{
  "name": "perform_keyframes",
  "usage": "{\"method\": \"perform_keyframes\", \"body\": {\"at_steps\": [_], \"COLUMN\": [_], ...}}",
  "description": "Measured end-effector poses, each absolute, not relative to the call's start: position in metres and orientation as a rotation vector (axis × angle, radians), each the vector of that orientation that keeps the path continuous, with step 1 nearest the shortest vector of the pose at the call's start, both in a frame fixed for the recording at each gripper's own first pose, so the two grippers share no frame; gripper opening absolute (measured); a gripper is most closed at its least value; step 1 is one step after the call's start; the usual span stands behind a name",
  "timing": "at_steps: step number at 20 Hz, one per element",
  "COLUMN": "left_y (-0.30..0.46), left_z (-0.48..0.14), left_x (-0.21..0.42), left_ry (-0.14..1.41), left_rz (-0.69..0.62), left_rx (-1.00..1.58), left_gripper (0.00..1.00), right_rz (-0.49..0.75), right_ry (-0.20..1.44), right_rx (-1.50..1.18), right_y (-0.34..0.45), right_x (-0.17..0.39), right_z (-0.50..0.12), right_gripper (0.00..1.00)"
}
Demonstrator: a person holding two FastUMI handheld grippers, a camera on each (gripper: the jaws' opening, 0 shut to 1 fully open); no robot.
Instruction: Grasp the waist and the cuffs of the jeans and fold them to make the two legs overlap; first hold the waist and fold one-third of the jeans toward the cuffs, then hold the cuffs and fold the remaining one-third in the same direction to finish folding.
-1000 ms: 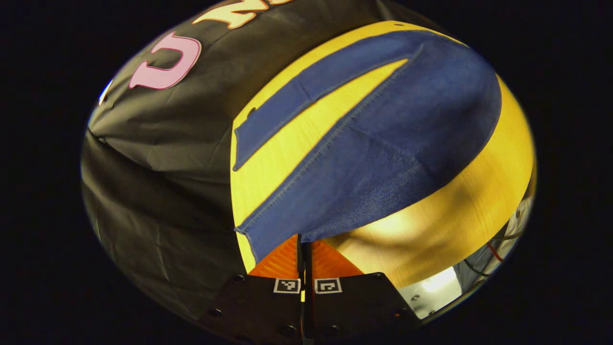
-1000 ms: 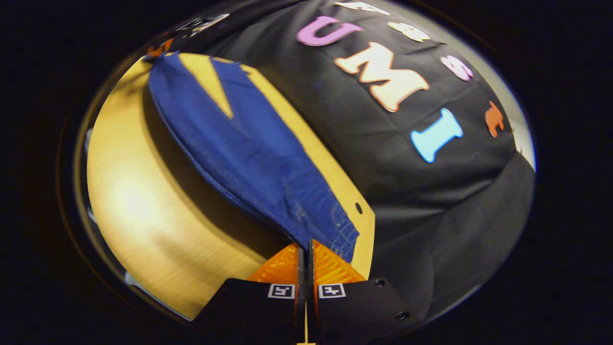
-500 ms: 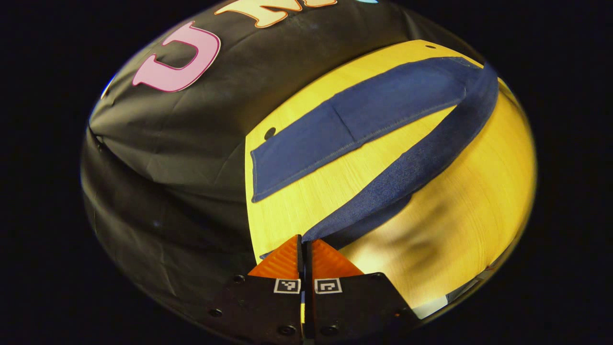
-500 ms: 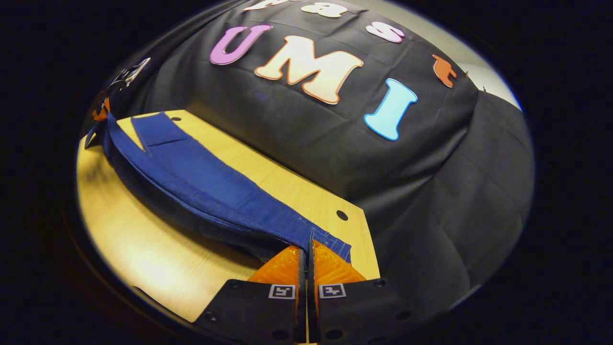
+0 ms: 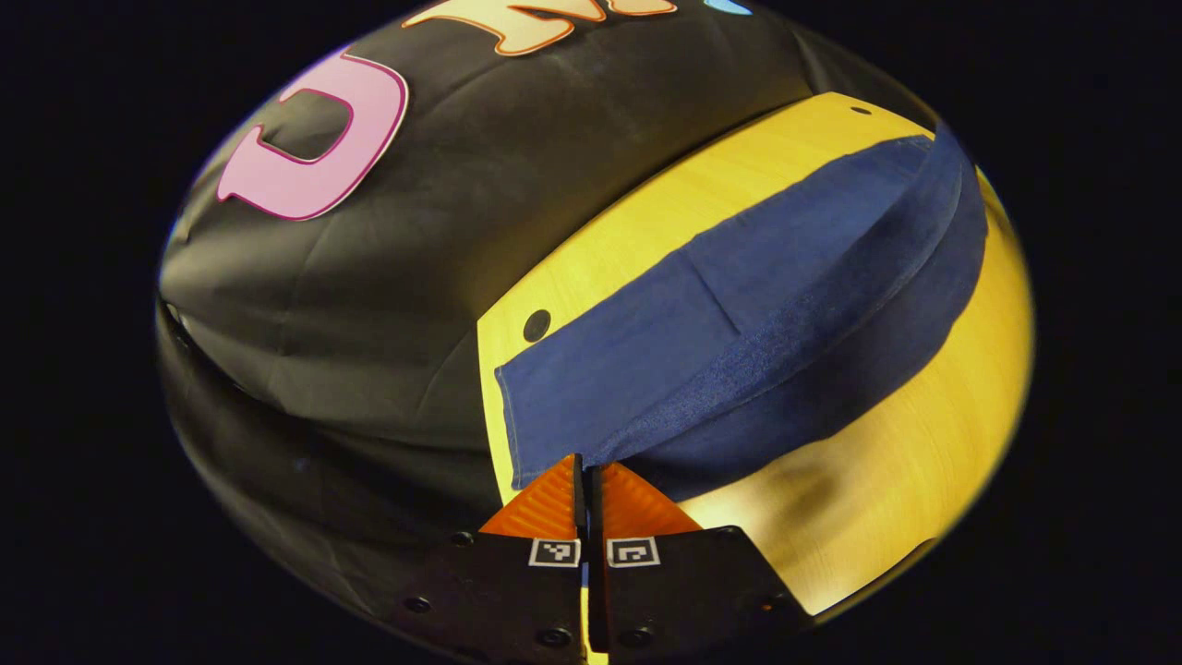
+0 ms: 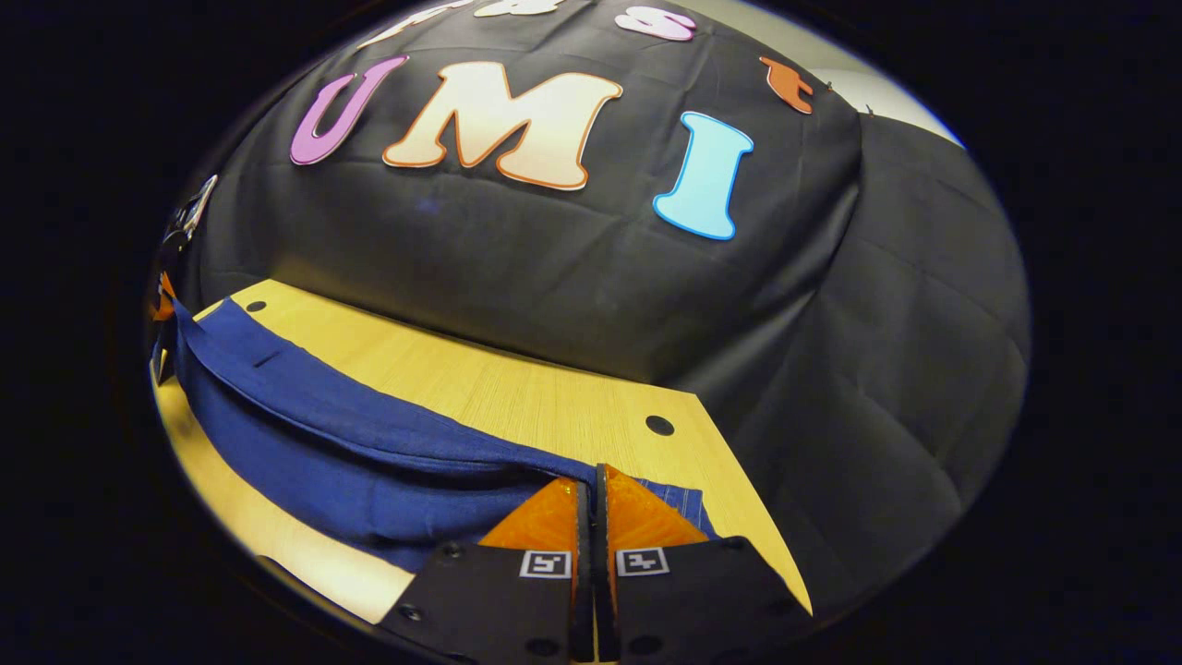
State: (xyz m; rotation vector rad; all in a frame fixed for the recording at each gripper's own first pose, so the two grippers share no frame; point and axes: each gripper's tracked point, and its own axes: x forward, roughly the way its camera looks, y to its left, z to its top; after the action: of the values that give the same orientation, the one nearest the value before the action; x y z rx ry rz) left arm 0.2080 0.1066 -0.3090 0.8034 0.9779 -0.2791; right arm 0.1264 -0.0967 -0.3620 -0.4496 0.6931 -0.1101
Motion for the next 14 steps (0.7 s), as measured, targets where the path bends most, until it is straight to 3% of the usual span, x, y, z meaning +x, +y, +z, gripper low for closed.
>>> {"method": "perform_keyframes", "body": {"at_steps": [10,11,14], "left_y": [0.083,0.080,0.077], "left_z": [-0.405,-0.408,-0.396], "left_x": [0.281,0.280,0.281], "left_ry": [0.993,0.981,0.904], "left_rz": [-0.412,-0.424,-0.380], "left_rx": [0.843,0.812,0.720], "left_gripper": [0.00,0.00,0.70], "right_rz": [-0.202,-0.234,-0.289], "right_ry": [0.795,0.799,0.733], "right_rx": [-0.483,-0.489,-0.422], "right_y": [-0.104,-0.112,-0.127], "right_x": [0.178,0.176,0.169], "right_z": [-0.433,-0.430,-0.407], "right_gripper": [0.05,0.29,0.98]}}
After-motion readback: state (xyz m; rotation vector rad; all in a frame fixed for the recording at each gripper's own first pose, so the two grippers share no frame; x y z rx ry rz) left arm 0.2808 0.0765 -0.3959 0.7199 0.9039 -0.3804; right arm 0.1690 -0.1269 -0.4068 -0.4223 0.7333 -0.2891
